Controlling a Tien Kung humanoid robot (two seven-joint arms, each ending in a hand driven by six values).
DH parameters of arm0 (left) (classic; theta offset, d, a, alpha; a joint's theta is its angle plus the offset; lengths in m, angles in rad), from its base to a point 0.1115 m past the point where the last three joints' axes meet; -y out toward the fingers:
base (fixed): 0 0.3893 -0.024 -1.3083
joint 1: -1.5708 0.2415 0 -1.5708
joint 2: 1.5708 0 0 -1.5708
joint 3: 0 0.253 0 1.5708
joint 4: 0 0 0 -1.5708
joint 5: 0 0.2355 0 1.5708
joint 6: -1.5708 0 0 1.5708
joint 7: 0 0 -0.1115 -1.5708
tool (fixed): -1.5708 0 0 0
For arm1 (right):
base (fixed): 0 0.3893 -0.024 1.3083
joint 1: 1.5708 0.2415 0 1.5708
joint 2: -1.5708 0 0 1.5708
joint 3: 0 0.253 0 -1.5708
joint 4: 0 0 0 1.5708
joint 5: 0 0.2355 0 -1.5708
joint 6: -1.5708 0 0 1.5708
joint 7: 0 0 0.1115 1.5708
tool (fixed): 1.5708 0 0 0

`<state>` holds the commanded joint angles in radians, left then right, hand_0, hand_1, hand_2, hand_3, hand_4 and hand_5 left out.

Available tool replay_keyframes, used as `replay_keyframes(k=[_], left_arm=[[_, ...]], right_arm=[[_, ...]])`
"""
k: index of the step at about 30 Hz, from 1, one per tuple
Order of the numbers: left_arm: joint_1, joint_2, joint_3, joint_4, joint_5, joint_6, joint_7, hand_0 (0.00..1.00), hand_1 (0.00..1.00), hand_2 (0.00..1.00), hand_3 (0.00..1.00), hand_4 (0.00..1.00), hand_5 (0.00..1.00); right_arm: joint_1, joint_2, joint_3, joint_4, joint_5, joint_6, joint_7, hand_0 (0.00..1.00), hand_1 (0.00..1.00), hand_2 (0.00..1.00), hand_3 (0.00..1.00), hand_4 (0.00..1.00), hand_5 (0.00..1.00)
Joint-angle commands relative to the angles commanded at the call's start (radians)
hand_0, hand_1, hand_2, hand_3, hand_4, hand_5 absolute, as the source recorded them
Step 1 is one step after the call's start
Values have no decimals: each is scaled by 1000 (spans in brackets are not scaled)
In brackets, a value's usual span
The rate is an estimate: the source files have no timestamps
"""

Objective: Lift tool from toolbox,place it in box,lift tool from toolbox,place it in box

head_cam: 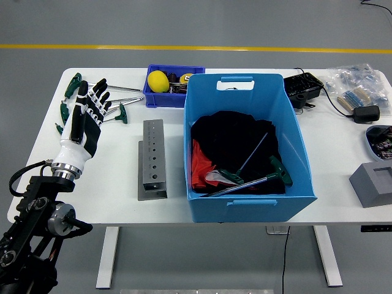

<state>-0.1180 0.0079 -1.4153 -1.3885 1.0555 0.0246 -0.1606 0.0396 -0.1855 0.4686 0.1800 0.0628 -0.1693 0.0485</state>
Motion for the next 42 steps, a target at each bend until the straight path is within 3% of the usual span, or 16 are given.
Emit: replay_keyframes(k=[14,28,42], left_arm=[[1,-2,-17,8,17,32,-15,998,998,998,903,998,998],[-5,-4,-30,22,36,28,-4,998,998,998,901,998,998],[-15,-1,-42,21,43,30,-5,998,998,998,900,998,998]], right_arm=[[7,0,-46,0,46,3,5,701,667,742,600,853,763],[10,0,-55,0,52,2,4,698,668,742,602,852,763],[23,-3,-192,0,180,10,28,702,668,741,600,846,764]])
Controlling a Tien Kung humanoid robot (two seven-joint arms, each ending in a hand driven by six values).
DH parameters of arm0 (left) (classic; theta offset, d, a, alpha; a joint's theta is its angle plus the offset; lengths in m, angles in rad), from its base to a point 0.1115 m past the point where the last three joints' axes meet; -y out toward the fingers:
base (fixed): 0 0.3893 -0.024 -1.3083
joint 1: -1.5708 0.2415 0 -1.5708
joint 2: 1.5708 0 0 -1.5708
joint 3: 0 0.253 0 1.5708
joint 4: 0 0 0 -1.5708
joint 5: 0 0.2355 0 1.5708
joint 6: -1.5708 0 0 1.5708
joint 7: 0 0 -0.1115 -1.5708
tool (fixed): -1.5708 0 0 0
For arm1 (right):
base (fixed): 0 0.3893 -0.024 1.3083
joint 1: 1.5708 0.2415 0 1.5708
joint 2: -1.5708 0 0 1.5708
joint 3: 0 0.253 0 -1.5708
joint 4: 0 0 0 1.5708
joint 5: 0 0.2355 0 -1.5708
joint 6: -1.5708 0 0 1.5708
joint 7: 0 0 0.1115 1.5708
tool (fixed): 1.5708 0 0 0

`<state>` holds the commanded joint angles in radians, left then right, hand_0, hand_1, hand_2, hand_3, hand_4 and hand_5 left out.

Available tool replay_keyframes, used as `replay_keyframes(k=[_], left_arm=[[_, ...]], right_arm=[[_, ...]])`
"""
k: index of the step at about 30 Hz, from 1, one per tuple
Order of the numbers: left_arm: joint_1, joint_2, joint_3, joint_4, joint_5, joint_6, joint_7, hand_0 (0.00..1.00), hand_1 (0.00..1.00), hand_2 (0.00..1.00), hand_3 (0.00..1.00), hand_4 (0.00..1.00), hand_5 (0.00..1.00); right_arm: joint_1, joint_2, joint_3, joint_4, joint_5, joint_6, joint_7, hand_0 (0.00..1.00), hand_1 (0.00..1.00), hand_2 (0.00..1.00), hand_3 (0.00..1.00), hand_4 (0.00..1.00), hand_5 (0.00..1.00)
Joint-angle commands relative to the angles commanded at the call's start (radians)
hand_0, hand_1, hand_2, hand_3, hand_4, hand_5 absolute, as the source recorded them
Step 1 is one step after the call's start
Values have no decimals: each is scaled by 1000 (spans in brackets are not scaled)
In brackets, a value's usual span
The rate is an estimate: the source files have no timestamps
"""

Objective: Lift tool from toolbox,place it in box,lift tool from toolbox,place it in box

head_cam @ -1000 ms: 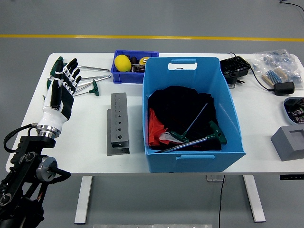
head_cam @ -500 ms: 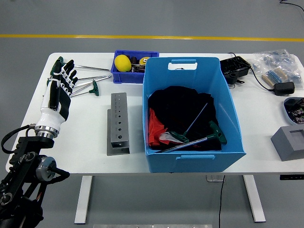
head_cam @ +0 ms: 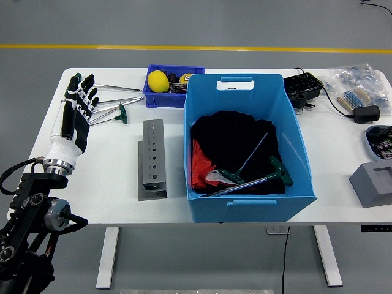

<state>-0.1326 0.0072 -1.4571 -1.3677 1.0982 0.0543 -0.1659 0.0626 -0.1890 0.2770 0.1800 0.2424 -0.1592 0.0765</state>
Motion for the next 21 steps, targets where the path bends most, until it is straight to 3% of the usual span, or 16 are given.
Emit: replay_keyframes(k=[21], left_arm=[[-17,27,32,0,-2,4,-2,998,998,998,899,998,995]], right_arm=[[17,-7,-25,7,16,-7,3,701,667,740,600,844,762]])
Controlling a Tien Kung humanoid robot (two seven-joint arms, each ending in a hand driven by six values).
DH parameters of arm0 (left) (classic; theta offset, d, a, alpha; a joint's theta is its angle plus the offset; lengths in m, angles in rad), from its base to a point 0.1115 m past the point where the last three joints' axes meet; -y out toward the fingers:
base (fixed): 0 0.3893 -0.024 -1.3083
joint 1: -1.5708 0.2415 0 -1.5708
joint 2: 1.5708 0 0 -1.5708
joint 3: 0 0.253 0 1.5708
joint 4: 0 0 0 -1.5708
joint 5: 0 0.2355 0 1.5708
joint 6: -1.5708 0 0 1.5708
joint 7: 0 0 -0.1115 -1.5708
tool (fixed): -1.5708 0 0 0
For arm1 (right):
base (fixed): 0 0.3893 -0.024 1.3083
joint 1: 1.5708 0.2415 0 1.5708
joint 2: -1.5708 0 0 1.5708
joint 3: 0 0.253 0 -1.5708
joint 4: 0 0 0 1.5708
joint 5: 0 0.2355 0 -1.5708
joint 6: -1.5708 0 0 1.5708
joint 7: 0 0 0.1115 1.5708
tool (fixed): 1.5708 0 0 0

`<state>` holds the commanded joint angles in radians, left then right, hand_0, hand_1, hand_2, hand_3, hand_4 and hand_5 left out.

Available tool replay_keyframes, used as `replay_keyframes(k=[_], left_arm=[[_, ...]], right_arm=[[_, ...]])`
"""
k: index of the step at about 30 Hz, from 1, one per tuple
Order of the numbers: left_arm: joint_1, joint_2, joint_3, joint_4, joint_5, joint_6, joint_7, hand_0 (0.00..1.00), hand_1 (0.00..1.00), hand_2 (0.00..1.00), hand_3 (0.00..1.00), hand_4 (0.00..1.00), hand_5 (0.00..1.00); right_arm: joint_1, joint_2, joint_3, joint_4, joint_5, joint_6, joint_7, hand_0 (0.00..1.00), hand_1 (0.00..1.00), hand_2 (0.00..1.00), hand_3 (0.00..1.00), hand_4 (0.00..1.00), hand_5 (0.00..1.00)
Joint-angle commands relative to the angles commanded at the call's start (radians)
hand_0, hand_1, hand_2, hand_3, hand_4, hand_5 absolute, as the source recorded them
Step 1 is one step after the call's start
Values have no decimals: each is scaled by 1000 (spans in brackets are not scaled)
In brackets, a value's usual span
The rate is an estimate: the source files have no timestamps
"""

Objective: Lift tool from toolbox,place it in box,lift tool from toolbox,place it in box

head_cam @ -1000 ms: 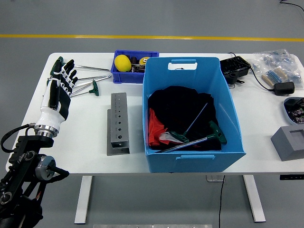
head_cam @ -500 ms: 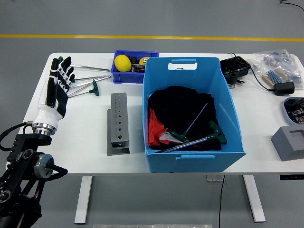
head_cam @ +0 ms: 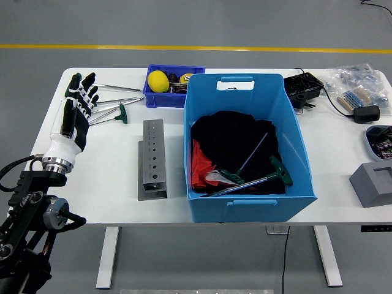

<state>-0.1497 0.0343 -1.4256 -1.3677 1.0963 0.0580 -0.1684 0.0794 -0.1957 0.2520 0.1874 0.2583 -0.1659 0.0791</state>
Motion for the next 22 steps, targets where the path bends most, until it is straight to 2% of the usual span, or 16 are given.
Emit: replay_keyframes(k=[22], left_arm=[[29,5,-30,-13,15,-1,-5,998,998,998,888,998,980]], right_arm=[[9,-2,-42,1,8,-1,-6,697,669,740,598,842,761]])
